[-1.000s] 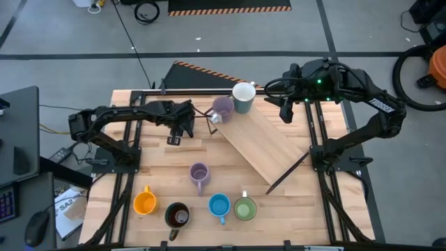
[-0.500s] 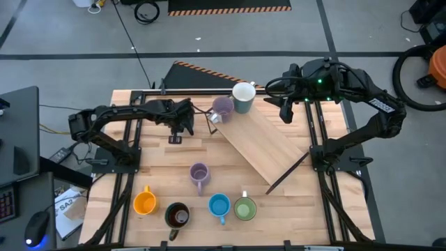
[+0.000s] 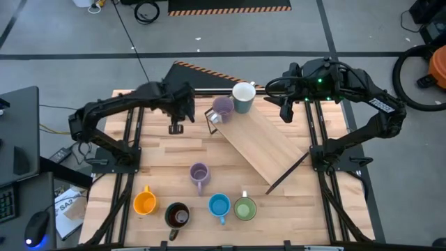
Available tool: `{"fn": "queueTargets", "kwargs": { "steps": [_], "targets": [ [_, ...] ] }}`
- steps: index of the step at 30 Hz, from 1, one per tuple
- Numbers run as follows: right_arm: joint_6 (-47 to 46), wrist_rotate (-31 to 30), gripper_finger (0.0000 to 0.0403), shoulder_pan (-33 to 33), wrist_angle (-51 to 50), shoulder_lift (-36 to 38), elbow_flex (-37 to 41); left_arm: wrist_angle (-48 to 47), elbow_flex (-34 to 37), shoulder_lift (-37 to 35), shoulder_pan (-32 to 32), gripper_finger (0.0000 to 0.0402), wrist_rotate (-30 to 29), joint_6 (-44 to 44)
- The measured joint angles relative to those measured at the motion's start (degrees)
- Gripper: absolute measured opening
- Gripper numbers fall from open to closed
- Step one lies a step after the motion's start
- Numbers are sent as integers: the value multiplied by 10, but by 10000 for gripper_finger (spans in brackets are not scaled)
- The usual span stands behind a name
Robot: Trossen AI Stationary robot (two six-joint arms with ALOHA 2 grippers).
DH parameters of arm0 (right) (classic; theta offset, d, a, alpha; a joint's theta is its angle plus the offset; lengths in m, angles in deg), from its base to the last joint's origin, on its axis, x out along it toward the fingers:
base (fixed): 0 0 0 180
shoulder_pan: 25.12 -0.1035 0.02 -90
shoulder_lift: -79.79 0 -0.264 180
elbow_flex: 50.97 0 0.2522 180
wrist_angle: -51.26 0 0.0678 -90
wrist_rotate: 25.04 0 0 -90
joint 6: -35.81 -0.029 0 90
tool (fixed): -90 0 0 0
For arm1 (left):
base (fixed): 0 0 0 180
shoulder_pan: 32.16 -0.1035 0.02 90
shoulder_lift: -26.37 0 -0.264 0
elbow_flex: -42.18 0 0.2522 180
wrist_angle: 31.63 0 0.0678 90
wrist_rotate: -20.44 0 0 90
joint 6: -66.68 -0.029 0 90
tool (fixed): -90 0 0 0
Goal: Place coffee mugs
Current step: Put the white mug on the shelf
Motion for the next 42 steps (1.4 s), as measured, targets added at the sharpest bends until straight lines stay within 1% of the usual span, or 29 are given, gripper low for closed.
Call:
{"fn": "queueTargets", "kwargs": {
  "steps": [2,6,9,11,13,16,19,22,26,31,33,36,39,42],
  "targets": [
    [2,0,181,0,0,0,0,-14,-49,0,0,27,-16,0],
    [3,0,181,0,0,0,0,-15,-132,0,7,27,-82,6],
    [5,-1,181,0,-1,0,0,26,-182,0,17,28,-126,17],
    [9,-8,181,0,-5,1,0,64,-206,0,27,28,-137,22],
    [10,-23,181,0,-9,3,0,103,-224,0,39,28,-126,22],
    [10,-38,181,0,-21,13,0,173,-233,-1,64,29,-95,-6],
    [6,-59,181,0,-28,29,0,206,-232,4,91,30,-67,-18],
    [-4,-81,181,0,-28,49,0,235,-231,20,114,30,-43,-6],
    [-15,-100,181,0,-28,66,-1,268,-244,52,143,30,-33,1],
    [-24,-103,181,0,-35,76,-1,254,-315,117,171,30,-24,-1],
    [-26,-102,181,0,-50,76,-1,240,-351,146,179,31,-3,-5],
    [-34,-101,181,0,-79,77,-1,193,-400,187,189,31,25,-7],
    [-48,-90,181,0,-102,78,-1,153,-434,225,197,31,45,-7],
    [-62,-81,181,0,-105,78,2,133,-449,252,204,31,58,-7]
  ]
}}
